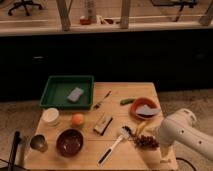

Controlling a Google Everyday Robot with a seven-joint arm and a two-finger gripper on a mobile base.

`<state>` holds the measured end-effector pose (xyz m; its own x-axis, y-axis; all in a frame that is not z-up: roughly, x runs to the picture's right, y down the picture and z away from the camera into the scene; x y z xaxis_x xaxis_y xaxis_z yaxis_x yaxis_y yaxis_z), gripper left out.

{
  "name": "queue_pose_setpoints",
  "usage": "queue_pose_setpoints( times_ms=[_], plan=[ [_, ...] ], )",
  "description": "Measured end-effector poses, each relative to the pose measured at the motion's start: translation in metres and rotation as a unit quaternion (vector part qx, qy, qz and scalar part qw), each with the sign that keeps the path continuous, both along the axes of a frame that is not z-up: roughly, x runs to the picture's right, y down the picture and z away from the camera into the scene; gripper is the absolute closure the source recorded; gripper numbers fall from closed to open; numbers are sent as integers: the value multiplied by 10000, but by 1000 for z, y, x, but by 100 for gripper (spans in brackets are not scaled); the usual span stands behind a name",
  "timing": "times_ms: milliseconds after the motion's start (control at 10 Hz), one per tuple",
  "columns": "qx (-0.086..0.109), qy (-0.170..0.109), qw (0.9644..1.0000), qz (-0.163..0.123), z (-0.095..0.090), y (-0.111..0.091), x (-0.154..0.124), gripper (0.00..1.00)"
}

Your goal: Place grapes in table surface

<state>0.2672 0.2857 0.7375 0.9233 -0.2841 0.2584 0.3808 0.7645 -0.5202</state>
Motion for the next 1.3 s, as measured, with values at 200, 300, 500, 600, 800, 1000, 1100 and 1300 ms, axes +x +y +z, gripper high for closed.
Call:
queue_pose_setpoints(
  times_ms=[200, 300, 500, 600, 800, 1000, 1100, 1300],
  plan=[
    [-86, 25, 9997, 232, 11, 6, -7, 20],
    [-91, 40, 9995, 310, 15, 6, -9, 20],
    [-65, 181, 9983, 542, 27, 7, -9, 20],
    [-52, 279, 9973, 675, 29, 9, -7, 20],
    [-21, 418, 9954, 861, 35, 10, -4, 27],
    [-47, 482, 9940, 978, 41, 11, -3, 49],
    [-74, 489, 9935, 1028, 43, 12, -2, 57],
    [-163, 490, 9915, 1195, 46, 15, 3, 76]
  ],
)
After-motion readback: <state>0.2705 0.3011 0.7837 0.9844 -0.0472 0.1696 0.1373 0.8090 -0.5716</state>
